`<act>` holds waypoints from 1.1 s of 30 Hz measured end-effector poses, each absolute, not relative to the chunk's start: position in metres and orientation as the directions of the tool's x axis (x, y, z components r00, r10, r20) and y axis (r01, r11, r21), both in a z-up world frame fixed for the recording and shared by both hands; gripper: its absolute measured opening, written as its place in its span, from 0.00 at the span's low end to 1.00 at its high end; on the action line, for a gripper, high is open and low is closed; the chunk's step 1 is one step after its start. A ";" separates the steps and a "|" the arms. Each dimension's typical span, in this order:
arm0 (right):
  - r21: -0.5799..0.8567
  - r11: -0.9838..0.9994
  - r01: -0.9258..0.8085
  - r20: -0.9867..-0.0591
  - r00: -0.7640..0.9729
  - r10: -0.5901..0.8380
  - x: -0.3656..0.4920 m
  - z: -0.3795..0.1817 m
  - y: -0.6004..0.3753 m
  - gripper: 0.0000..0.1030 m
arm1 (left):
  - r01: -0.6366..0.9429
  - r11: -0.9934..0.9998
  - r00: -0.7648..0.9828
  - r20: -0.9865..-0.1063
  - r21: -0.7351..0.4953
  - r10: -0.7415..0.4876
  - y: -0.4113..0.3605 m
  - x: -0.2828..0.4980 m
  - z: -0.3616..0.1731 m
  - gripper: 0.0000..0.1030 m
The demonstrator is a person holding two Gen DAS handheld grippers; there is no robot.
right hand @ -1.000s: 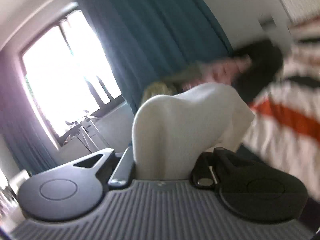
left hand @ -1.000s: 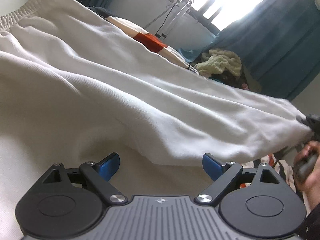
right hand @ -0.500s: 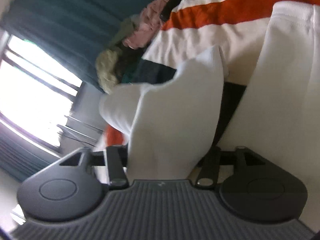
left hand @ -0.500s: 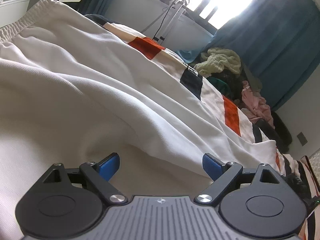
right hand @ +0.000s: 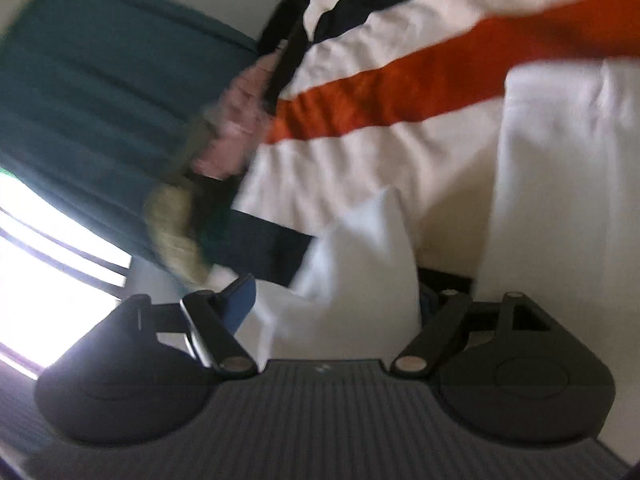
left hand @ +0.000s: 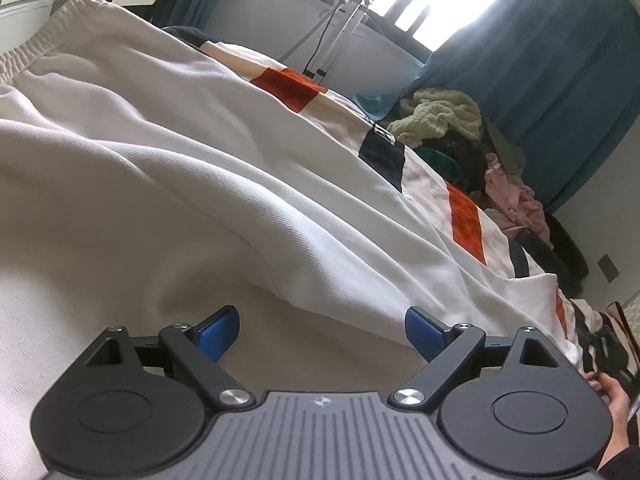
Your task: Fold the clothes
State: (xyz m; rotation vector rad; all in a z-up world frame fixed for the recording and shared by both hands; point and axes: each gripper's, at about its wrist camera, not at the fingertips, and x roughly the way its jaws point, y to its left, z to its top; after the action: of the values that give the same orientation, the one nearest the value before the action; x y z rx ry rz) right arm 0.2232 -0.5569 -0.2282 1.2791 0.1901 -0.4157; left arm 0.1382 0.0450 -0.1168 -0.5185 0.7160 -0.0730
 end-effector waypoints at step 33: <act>0.570 0.727 0.383 -0.172 0.921 -0.350 0.224 -0.156 -0.616 0.21 | 0.064 0.960 0.787 -0.577 -0.273 -0.217 -0.010 0.119 -0.108 0.88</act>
State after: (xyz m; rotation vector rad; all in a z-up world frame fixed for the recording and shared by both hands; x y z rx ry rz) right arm 0.2243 -0.6163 -0.1562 0.6405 0.0533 -0.4043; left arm 0.1191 -0.0096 -0.1082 -0.2459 0.6480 -0.1529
